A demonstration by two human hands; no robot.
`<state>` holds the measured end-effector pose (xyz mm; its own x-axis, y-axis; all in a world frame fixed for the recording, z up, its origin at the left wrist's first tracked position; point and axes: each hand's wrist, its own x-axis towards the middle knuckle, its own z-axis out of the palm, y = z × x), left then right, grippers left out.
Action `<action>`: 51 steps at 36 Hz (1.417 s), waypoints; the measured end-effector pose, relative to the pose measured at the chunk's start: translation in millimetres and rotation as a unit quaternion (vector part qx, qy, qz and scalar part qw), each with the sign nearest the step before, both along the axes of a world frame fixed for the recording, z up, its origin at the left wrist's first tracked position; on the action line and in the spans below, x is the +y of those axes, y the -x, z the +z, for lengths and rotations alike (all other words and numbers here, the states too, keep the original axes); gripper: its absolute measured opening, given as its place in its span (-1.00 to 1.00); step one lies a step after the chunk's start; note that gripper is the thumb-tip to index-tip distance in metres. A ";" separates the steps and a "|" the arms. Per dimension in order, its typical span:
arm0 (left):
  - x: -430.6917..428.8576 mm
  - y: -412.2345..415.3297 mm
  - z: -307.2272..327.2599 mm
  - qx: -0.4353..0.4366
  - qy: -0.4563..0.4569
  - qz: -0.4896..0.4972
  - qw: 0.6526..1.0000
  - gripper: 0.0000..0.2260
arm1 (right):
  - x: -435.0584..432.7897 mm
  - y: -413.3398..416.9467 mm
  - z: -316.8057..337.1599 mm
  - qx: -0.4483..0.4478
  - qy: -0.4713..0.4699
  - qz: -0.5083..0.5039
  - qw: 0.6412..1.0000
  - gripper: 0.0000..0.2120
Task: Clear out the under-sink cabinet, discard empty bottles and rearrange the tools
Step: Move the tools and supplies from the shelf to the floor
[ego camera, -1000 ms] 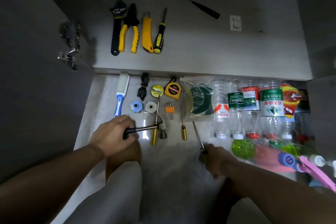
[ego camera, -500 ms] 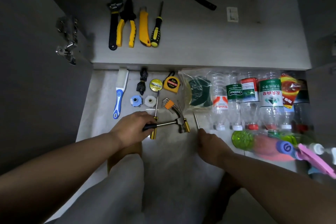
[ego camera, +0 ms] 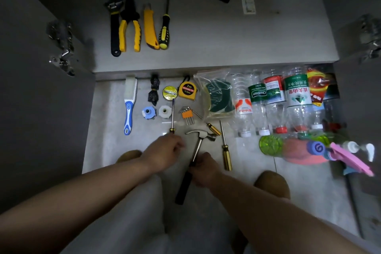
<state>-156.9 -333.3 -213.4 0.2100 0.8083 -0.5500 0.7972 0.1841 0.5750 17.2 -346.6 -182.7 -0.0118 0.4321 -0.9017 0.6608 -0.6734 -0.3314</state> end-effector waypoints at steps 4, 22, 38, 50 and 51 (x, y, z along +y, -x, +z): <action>2.3 13.5 -3.7 0.074 -0.051 0.010 0.996 -0.58 | -2.2 4.7 -7.0 -0.023 -0.008 0.067 0.997 -0.58; 4.6 14.7 -9.8 -0.010 -0.044 -0.011 0.999 -0.51 | 2.2 -8.3 -19.4 -0.191 -0.171 0.197 0.946 -0.68; 162.8 89.5 88.2 0.135 -0.390 0.343 0.844 -0.57 | 116.0 45.9 49.2 0.127 -0.422 0.152 0.885 -0.89; 243.4 150.4 87.2 0.157 -0.129 0.449 0.870 -0.62 | 206.2 71.0 76.6 0.118 -0.451 0.119 0.877 -0.90; 245.6 151.8 88.7 0.159 -0.116 0.442 0.875 -0.64 | 213.1 74.8 78.6 0.113 -0.446 0.115 0.880 -0.91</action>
